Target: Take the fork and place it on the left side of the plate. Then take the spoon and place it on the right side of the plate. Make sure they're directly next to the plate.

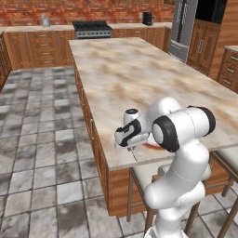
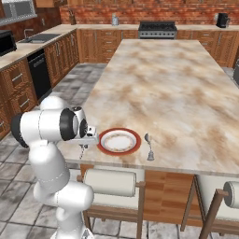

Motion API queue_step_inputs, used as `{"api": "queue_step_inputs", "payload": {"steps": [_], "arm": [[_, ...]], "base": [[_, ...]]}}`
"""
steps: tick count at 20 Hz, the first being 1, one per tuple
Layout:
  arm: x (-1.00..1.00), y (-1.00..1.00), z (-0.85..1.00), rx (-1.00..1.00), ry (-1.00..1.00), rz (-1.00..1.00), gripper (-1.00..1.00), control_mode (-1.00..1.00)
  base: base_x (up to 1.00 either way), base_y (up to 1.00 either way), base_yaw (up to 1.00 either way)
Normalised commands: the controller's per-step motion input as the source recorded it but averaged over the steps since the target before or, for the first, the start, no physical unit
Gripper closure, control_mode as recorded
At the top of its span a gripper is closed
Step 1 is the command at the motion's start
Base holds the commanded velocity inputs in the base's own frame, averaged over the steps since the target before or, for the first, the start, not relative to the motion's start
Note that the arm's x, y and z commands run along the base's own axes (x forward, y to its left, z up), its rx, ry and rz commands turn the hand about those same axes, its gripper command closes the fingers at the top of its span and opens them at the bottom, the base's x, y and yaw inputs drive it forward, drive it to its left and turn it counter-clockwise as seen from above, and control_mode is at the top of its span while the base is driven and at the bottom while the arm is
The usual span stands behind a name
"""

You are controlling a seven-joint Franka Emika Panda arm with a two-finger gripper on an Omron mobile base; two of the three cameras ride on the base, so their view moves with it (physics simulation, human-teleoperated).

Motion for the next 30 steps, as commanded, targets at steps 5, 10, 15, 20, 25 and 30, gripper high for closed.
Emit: {"api": "queue_step_inputs", "payload": {"steps": [5, 10, 15, 20, 25, 30], "arm": [[0.32, 0.0, -0.05, 0.0, -0.04, 0.0, 1.0, -1.0], [0.2, 0.0, -0.18, 0.0, -0.03, 0.0, -1.0, -1.0], [0.05, 0.0, -0.11, 0.0, -0.1, 0.0, -1.0, -1.0], [-0.19, -0.03, 0.28, 0.0, -0.15, 0.0, -1.0, -1.0], [-0.62, 0.0, 0.88, 0.0, -0.17, 0.0, -1.0, -1.0], [-0.65, 0.0, 1.0, 0.0, -0.16, 0.0, -1.0, -1.0]], "base": [[0.0, 0.0, 0.0], [0.0, 0.0, 0.0], [0.0, 0.0, 0.0], [0.0, 0.0, 0.0], [0.0, 0.0, 0.0], [0.0, 0.0, 0.0]]}}
